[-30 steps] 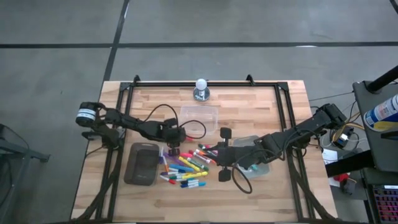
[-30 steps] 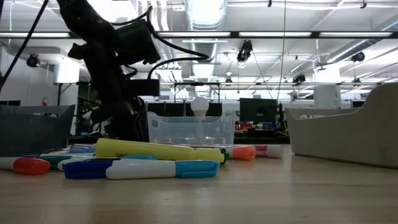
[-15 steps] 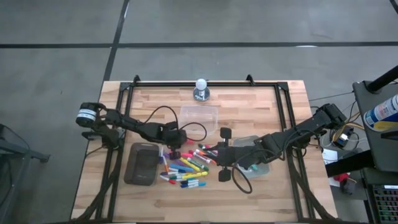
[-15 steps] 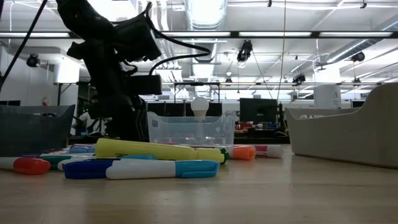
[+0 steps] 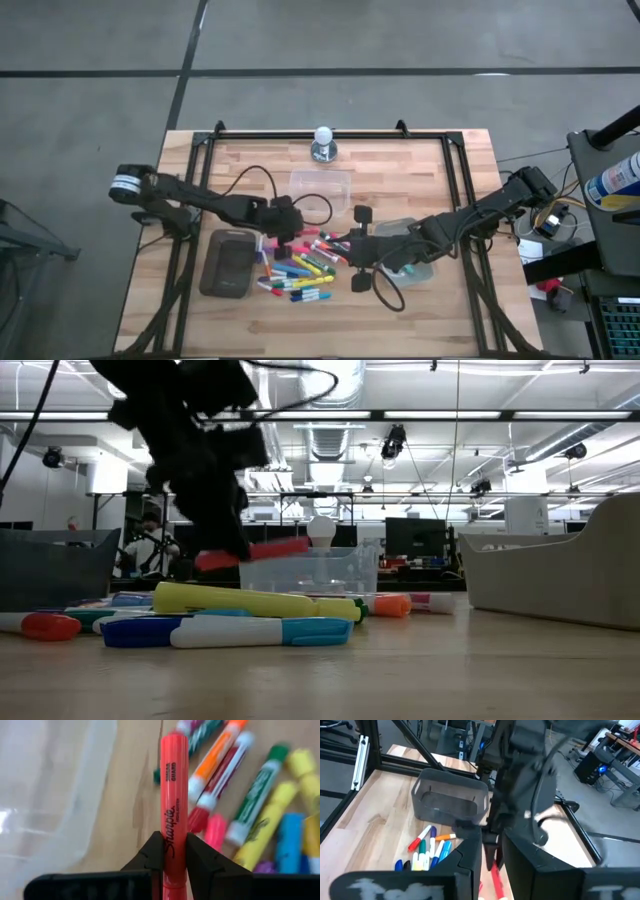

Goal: Pick & Place Markers
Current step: Put the red highlighter into the gray bin

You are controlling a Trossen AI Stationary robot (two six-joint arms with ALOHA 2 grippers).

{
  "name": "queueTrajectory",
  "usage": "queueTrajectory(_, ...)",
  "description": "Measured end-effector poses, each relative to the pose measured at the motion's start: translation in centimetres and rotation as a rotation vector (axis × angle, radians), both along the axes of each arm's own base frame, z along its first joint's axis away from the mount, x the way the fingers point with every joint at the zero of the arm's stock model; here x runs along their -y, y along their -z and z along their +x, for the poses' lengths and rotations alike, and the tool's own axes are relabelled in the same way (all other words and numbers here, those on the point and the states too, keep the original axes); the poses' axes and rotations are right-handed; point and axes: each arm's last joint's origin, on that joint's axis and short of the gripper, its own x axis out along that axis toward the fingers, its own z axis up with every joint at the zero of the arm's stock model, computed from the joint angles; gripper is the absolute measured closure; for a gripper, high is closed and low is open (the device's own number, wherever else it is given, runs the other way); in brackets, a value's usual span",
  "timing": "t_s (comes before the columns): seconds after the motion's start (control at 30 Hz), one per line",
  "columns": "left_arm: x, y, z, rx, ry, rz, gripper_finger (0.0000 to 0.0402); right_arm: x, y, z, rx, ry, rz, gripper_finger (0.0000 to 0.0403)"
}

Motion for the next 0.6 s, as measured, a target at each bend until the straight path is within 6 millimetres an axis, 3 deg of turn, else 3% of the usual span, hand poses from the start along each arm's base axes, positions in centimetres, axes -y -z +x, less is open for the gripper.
queueTrajectory(0.37, 0.1, -7.8, -2.7, 0.361, 0.084, -0.068, 0.0356, 0.7, 1.5, 0.2, 0.015, 0.042, 0.058, 0.0335)
queueTrajectory(0.6, 0.2, -10.7, -5.1, 0.501, 0.126, -0.086, 0.0356, 2.5, 2.0, 0.8, 0.018, 0.123, 0.111, 0.0310)
